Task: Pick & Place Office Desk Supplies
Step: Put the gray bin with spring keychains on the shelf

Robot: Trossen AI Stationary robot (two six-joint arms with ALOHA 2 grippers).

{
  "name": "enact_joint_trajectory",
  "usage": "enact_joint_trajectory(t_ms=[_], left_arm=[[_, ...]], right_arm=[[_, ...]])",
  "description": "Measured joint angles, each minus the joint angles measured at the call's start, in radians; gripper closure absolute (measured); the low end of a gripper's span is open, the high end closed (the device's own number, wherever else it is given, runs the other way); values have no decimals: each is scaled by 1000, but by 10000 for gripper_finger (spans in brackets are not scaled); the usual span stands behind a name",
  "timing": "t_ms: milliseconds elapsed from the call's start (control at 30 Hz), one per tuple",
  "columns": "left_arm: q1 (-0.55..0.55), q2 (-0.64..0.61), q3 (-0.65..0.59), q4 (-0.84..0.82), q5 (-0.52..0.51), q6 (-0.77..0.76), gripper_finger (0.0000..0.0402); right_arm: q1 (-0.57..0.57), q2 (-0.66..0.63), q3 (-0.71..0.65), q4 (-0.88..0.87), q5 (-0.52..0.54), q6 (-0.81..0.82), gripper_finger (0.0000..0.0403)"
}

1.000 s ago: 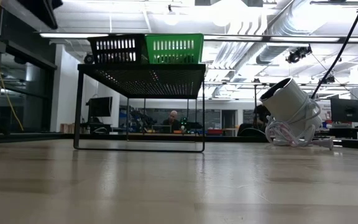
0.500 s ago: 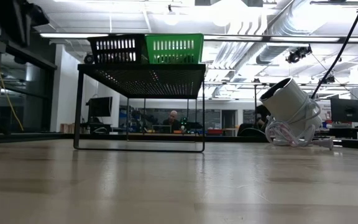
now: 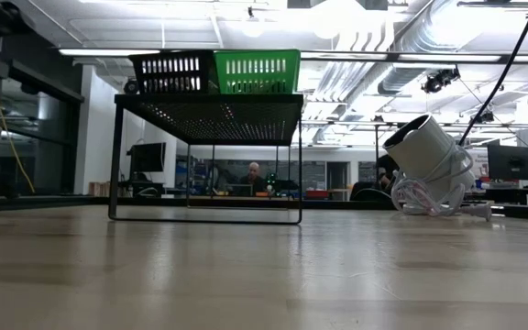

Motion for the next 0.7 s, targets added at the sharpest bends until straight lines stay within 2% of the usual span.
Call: enact_joint_trajectory(t_ms=[500, 600, 700], left_arm=[[-19, 1, 0, 7, 0, -95, 361], [-18, 1, 0, 22, 15, -53, 361], [-19, 2, 0, 59, 16, 84, 361]], right_arm=[[0, 0, 0, 0, 0, 0, 283], [0, 0, 0, 0, 0, 0, 283], [0, 0, 0, 0, 0, 0, 283]])
